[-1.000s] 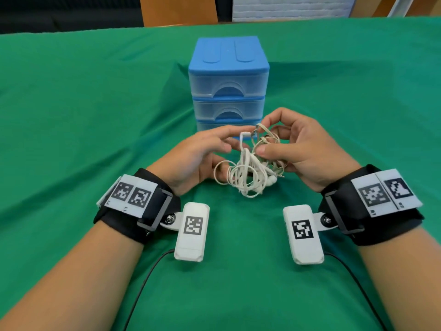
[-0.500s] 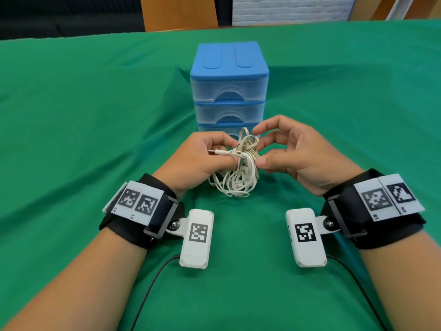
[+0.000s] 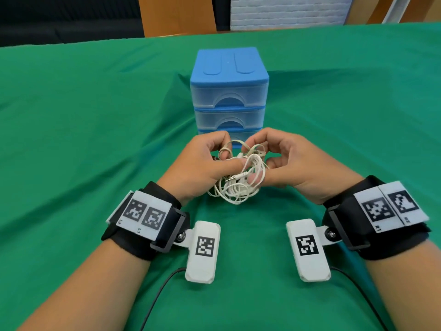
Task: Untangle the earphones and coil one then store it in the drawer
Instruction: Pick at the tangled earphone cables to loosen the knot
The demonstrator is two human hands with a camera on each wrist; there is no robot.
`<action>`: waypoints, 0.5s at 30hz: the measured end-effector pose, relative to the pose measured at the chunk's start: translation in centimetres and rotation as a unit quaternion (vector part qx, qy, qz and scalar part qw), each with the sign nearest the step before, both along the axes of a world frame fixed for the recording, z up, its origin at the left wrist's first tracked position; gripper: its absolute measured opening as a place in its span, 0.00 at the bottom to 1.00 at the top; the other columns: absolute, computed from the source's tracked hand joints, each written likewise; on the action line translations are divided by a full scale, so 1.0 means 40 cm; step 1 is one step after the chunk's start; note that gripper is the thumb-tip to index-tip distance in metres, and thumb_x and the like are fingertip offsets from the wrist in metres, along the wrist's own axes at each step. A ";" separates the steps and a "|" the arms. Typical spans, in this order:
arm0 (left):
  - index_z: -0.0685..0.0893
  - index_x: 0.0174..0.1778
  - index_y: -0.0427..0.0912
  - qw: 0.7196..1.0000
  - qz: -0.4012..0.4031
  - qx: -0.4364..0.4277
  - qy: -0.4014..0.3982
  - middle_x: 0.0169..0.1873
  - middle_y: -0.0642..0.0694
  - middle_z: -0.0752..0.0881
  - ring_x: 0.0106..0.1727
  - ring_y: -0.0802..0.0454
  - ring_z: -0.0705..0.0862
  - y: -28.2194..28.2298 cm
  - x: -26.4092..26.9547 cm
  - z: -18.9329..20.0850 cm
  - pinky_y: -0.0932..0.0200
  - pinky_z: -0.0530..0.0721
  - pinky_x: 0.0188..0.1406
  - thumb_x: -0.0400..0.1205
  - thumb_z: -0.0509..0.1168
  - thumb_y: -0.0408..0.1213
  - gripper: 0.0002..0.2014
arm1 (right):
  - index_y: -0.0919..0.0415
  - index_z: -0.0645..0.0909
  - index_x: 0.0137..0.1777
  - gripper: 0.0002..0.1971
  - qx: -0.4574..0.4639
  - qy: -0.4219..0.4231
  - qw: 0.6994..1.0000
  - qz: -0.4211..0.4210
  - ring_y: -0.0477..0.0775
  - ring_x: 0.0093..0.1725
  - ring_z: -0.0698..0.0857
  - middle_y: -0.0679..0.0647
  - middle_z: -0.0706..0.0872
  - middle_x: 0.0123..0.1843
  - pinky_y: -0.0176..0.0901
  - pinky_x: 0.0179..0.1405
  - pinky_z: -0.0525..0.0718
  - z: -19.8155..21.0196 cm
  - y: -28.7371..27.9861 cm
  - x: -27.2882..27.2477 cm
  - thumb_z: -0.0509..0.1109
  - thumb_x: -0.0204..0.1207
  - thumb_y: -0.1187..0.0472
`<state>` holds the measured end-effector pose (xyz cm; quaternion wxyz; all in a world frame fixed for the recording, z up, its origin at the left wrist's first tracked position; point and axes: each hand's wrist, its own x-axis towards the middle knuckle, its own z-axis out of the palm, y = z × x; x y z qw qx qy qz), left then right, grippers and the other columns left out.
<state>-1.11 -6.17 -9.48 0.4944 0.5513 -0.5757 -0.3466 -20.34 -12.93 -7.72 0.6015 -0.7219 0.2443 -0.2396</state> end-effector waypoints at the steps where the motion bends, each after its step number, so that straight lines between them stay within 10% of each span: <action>1: 0.71 0.33 0.40 1.000 -0.004 -0.002 -0.008 0.28 0.47 0.70 0.30 0.53 0.67 0.001 -0.003 0.003 0.56 0.69 0.31 0.77 0.78 0.33 0.19 | 0.55 0.83 0.52 0.21 -0.013 0.007 1.000 -0.011 0.54 0.33 0.70 0.60 0.83 0.48 0.31 0.25 0.71 0.001 0.001 0.002 0.87 0.62 0.69; 6: 0.83 0.48 0.43 0.989 -0.099 0.077 0.080 0.42 0.49 0.85 0.33 0.57 0.77 0.020 0.002 0.026 0.62 0.74 0.28 0.79 0.67 0.35 0.04 | 0.60 0.83 0.42 0.14 -0.119 0.037 0.985 -0.120 0.44 0.27 0.77 0.56 0.83 0.34 0.37 0.28 0.78 -0.009 -0.021 -0.009 0.86 0.63 0.69; 9: 0.84 0.64 0.41 0.977 -0.144 0.101 0.122 0.61 0.44 0.86 0.41 0.53 0.81 0.031 0.013 0.026 0.59 0.79 0.32 0.76 0.65 0.28 0.19 | 0.59 0.82 0.39 0.15 -0.153 0.058 0.974 -0.159 0.49 0.29 0.78 0.54 0.84 0.30 0.49 0.35 0.81 -0.019 -0.036 -0.015 0.87 0.62 0.64; 12: 0.82 0.69 0.44 0.979 -0.152 0.093 0.096 0.64 0.31 0.82 0.50 0.38 0.80 0.026 0.004 0.016 0.28 0.82 0.46 0.75 0.75 0.29 0.25 | 0.56 0.79 0.38 0.14 -0.133 0.043 0.981 -0.135 0.52 0.30 0.79 0.64 0.85 0.32 0.53 0.34 0.81 -0.022 -0.026 -0.003 0.83 0.61 0.60; 15: 0.82 0.62 0.46 0.986 -0.113 0.091 0.079 0.61 0.22 0.80 0.45 0.36 0.80 0.021 -0.003 0.012 0.25 0.78 0.45 0.71 0.79 0.33 0.24 | 0.57 0.77 0.39 0.14 -0.084 0.001 0.991 -0.106 0.57 0.33 0.79 0.77 0.84 0.36 0.57 0.35 0.80 -0.018 -0.010 0.010 0.82 0.62 0.59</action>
